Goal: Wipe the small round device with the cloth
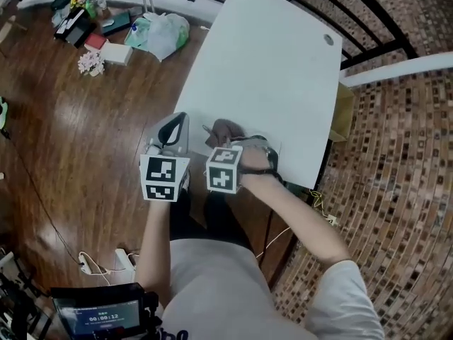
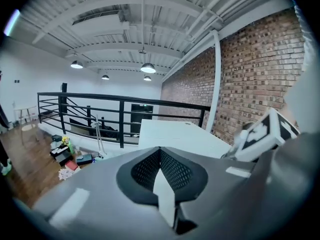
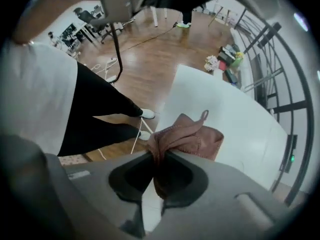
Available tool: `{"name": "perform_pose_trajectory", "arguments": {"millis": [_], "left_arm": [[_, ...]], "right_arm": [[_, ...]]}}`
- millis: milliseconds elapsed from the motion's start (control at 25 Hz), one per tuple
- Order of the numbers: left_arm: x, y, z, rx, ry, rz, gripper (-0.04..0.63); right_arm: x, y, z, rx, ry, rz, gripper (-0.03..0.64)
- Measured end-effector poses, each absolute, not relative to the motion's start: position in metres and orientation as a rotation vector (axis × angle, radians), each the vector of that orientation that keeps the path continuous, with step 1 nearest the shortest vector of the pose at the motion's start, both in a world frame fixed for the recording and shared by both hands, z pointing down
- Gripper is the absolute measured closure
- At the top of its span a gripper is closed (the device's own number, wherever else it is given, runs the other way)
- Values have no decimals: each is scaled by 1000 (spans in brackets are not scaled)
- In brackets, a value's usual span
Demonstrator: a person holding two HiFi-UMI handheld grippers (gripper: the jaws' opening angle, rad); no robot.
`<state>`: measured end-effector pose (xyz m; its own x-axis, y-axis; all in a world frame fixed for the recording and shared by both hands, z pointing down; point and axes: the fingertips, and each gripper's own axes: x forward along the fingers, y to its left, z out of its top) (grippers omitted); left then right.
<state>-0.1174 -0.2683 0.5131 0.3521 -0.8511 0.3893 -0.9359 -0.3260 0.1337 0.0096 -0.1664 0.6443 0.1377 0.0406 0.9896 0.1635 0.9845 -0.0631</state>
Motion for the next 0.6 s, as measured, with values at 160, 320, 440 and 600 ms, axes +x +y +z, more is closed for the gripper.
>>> {"name": "perform_pose_trajectory", "arguments": {"millis": [160, 320, 440, 600], "left_arm": [[-109, -275, 505, 2339, -1546, 356, 580], [-93, -278, 499, 2388, -1502, 370, 579], [-77, -278, 496, 2428, -1456, 384, 579], [-64, -278, 497, 2464, -1407, 406, 580]], "right_arm": [[23, -148, 654, 197, -1602, -16, 581], [83, -138, 666, 492, -1671, 129, 581], [136, -141, 663, 650, -1665, 247, 581], [178, -176, 654, 836, -1728, 477, 581]]}}
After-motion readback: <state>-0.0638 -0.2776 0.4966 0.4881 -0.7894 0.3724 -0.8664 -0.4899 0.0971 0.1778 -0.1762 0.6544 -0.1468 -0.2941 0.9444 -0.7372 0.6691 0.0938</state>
